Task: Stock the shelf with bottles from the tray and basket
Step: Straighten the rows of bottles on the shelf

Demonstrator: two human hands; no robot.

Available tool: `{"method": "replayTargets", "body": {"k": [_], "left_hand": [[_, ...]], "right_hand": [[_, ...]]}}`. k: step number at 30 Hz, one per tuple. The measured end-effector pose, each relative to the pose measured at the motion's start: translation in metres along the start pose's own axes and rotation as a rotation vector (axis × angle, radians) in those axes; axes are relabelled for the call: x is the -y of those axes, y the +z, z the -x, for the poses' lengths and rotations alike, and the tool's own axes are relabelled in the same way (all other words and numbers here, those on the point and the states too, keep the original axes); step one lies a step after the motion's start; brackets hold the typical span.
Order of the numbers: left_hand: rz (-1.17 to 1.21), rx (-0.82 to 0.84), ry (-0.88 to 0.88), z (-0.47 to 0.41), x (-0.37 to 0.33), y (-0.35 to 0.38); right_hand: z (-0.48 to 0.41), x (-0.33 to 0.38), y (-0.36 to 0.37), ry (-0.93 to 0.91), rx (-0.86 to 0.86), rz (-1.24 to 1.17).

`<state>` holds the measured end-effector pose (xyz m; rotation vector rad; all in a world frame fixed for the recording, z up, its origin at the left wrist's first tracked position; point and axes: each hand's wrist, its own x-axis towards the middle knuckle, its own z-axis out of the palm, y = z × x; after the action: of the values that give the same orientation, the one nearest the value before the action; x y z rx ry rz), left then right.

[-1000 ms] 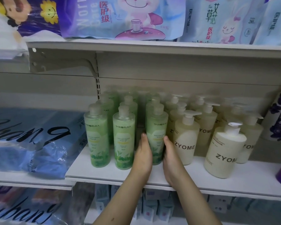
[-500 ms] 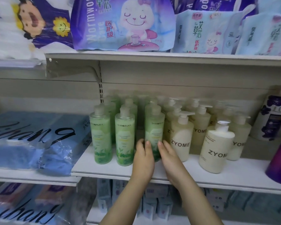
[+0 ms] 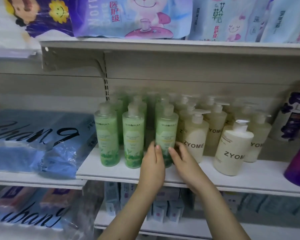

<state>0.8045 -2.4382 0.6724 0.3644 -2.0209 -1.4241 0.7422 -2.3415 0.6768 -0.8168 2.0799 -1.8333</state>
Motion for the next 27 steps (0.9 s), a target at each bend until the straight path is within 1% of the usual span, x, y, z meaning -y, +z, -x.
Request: {"method": "replayTargets", "body": {"k": [4, 9, 15, 22, 27], "left_hand": [[-0.122, 0.0, 0.061, 0.009, 0.002, -0.002], [-0.081, 0.024, 0.047, 0.008, 0.001, -0.006], [-0.06, 0.023, 0.063, 0.009, 0.005, -0.004], [-0.031, 0.024, 0.066, 0.008, 0.006, -0.005], [-0.049, 0.037, 0.064, 0.01, 0.005, -0.006]], "right_hand": [[0.007, -0.001, -0.011, -0.017, 0.032, 0.065], [0.009, -0.007, -0.013, -0.044, 0.029, 0.035], [0.011, -0.009, -0.01, -0.087, -0.027, 0.051], [0.013, -0.009, -0.006, -0.08, -0.051, 0.022], [0.017, -0.004, -0.005, -0.043, -0.064, 0.011]]}}
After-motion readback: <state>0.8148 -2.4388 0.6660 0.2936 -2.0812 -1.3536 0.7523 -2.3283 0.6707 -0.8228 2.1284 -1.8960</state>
